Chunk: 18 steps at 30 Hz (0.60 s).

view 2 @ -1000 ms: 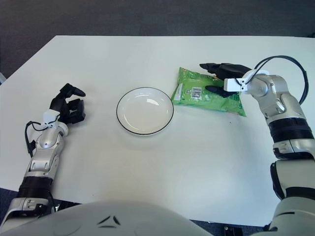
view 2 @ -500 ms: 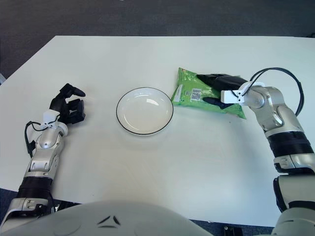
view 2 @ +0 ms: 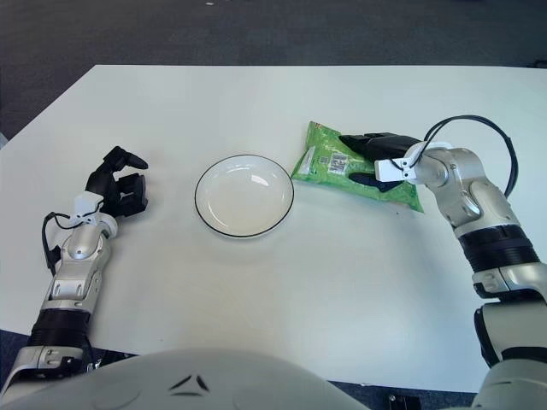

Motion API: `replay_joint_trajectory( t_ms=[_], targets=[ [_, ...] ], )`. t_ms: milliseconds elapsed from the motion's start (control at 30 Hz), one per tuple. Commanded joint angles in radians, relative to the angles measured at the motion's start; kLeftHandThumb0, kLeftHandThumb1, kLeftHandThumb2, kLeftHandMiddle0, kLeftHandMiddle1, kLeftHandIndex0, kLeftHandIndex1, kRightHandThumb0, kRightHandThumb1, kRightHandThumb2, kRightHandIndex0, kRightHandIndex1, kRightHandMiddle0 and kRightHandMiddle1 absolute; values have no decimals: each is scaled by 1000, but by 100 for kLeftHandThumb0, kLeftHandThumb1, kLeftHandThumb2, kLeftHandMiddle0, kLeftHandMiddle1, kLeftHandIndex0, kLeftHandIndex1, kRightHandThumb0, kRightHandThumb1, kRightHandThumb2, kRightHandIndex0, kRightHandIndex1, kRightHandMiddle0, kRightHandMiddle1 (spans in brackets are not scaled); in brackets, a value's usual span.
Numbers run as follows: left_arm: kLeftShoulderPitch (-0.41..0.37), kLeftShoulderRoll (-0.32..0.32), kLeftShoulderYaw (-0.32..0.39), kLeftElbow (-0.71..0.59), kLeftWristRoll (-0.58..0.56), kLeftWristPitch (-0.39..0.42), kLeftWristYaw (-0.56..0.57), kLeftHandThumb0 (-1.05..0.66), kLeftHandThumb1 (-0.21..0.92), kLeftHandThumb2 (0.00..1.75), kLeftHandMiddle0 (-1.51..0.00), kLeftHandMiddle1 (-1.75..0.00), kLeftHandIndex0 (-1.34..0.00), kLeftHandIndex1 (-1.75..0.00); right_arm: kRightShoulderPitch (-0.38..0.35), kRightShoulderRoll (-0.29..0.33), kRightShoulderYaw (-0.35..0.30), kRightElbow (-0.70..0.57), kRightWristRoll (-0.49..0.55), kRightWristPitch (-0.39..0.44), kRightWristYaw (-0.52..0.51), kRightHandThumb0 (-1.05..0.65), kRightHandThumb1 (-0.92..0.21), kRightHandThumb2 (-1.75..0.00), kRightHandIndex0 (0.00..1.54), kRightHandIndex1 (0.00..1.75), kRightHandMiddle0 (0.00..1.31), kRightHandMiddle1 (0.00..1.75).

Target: Put the snack into the plate.

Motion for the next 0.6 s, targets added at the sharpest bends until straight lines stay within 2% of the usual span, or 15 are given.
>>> replay_joint_trajectory(
  t_ms=[0,300,433,533,567],
  targets=[
    [130,-72,-22,89,0,9,4,-42,52,106,-114,-175,-45,-175,56,21,72,39,-41,7,59,-105,-92,-90,0,0,0,0],
    [134,-76,-24,77,5,18,14,-41,54,104,-114,-175,-44,-175,60,34,97,67,-107,49,-14,-105,-92,-89,0,0,4,3],
    [136,-79,-25,74,8,16,19,-41,54,104,-114,-175,-44,-175,65,42,97,82,-129,58,-75,-105,-92,-90,0,0,1,24],
    [138,-80,-26,71,9,16,21,-41,54,104,-114,-175,-44,-175,69,46,94,92,-134,57,-113,-104,-92,-90,0,0,0,32],
    [138,-81,-26,71,9,14,21,-41,54,104,-115,-175,-44,-175,80,56,83,95,-140,61,-171,-103,-92,-90,0,0,0,34]
  ],
)
